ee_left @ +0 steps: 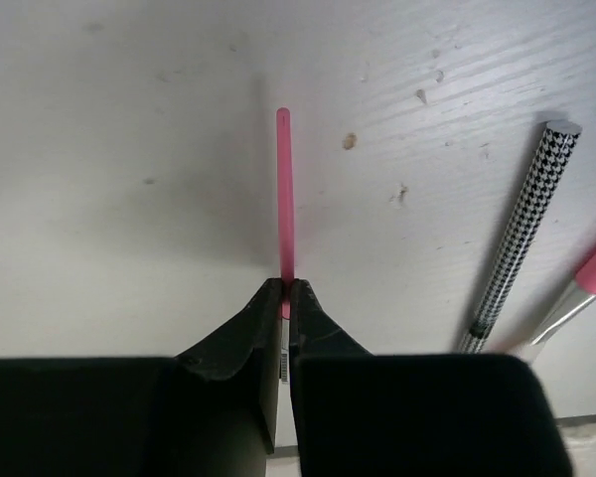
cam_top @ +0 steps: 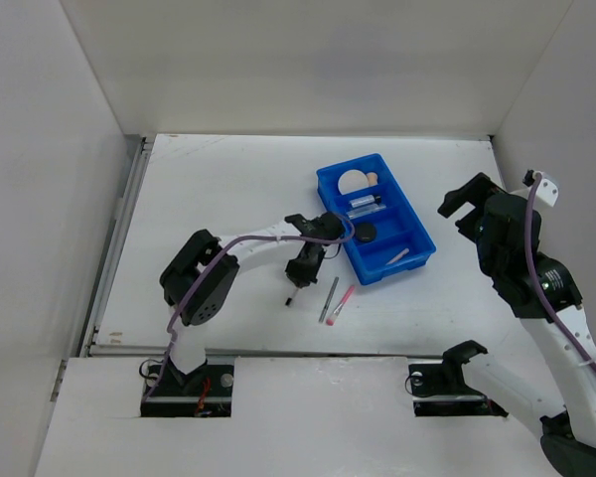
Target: Organize the makeup
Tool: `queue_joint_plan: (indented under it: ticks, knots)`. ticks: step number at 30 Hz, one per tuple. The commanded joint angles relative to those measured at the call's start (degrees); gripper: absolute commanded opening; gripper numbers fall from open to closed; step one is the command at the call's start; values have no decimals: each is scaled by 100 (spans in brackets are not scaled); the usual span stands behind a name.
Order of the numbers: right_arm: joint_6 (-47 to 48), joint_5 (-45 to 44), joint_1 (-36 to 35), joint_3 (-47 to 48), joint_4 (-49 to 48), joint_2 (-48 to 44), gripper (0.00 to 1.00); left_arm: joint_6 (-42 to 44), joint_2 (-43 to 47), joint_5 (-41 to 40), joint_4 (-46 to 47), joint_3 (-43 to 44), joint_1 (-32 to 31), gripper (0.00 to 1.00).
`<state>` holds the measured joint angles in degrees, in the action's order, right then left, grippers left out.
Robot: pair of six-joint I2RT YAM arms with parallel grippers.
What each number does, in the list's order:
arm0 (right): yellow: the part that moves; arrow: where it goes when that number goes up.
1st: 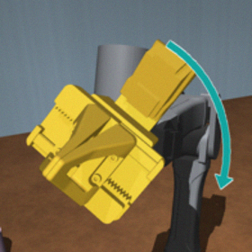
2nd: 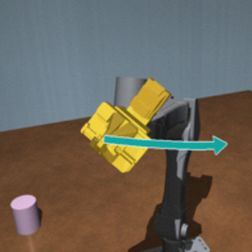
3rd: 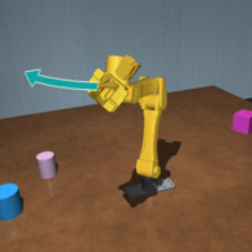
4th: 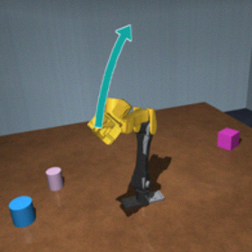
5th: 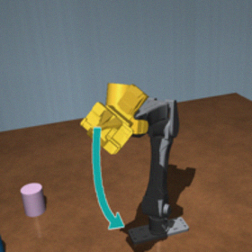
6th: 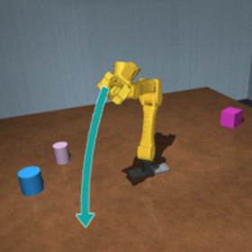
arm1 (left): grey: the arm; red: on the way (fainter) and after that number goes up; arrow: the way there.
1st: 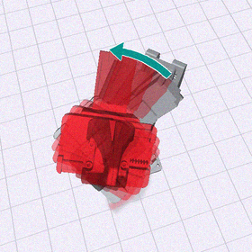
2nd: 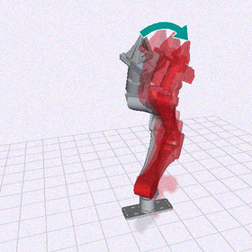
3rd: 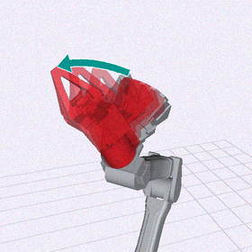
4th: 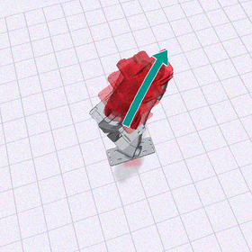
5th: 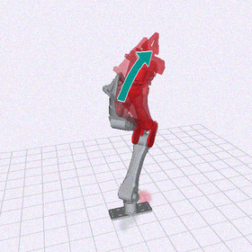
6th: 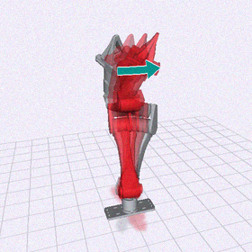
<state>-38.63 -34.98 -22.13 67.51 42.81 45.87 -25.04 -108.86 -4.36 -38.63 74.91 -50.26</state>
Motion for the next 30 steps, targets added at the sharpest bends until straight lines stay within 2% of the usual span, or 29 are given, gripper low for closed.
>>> queue_joint_plan:
  ticks: [1,4,8,15,21,25,30]
  knots:
    - [22,-97,25,52,-264,-69,100,1094,707,-610,-610,654,183,0]
    - [22,-149,25,-1,-264,-130,100,1641,778,74,-725,1173,236,0]
    - [22,-149,25,-1,-264,-183,100,2046,551,1469,-531,2147,236,0]
    - [22,-378,25,-1,-63,-403,100,2460,-627,2166,-593,4107,60,0]
    - [22,-545,25,52,166,-561,100,2504,-1627,3072,-400,5338,60,0]
    - [22,-597,25,52,227,-561,100,2328,-2174,3371,-199,5779,8,0]
    - [22,-650,25,166,281,-561,100,2258,-2377,3424,75,5833,7,0]
